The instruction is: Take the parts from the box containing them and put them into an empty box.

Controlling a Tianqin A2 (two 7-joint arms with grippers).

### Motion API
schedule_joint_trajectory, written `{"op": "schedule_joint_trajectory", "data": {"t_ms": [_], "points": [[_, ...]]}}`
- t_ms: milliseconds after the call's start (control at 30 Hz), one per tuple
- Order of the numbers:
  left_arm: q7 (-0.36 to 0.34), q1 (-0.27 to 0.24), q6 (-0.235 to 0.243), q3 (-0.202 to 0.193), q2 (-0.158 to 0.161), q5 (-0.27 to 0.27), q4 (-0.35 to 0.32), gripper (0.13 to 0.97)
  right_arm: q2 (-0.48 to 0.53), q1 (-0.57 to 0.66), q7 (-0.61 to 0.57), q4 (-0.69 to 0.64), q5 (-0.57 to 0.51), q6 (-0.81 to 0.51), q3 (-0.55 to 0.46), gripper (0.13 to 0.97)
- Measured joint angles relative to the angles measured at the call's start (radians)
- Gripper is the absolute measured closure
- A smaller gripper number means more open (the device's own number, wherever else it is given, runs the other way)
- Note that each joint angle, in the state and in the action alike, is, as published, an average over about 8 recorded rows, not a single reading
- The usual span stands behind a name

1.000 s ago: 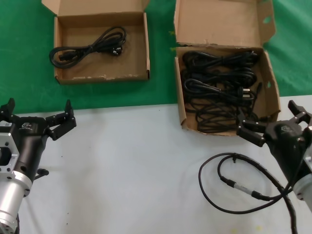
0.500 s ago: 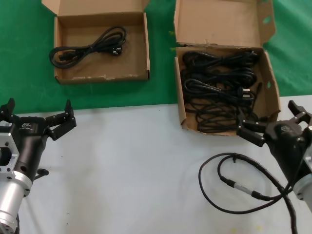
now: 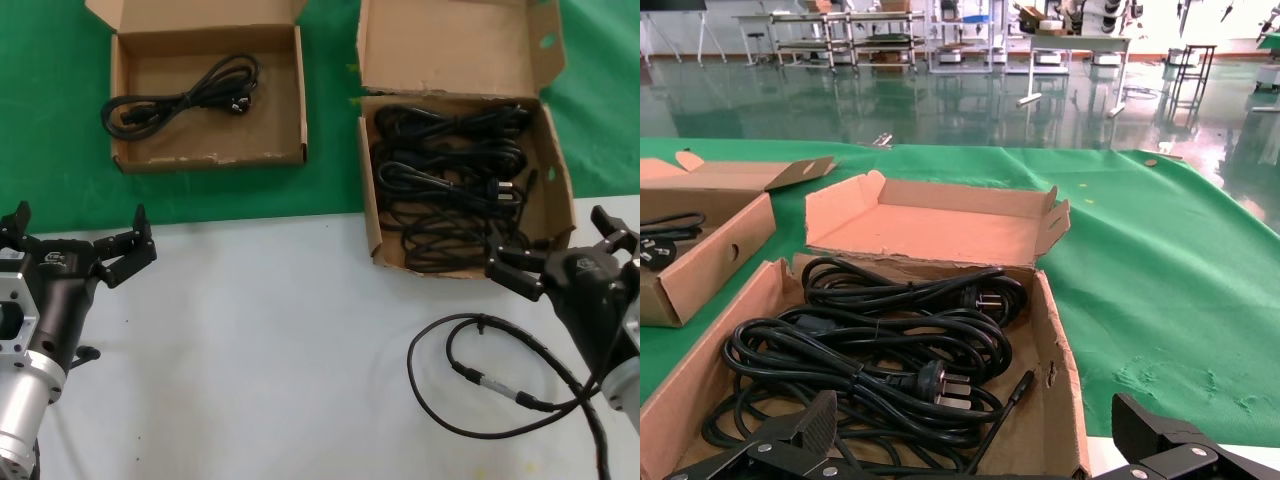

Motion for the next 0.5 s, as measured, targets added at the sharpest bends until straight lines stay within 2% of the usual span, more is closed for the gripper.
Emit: {"op": "schedule_joint_trajectory", "data": {"t_ms": [500], "points": [[0.0, 0.0, 0.0, 0.0, 0.0, 0.0, 0.0, 0.132, 0.0, 0.0, 0.0, 0.0, 0.0, 0.0, 0.0, 0.129]]}}
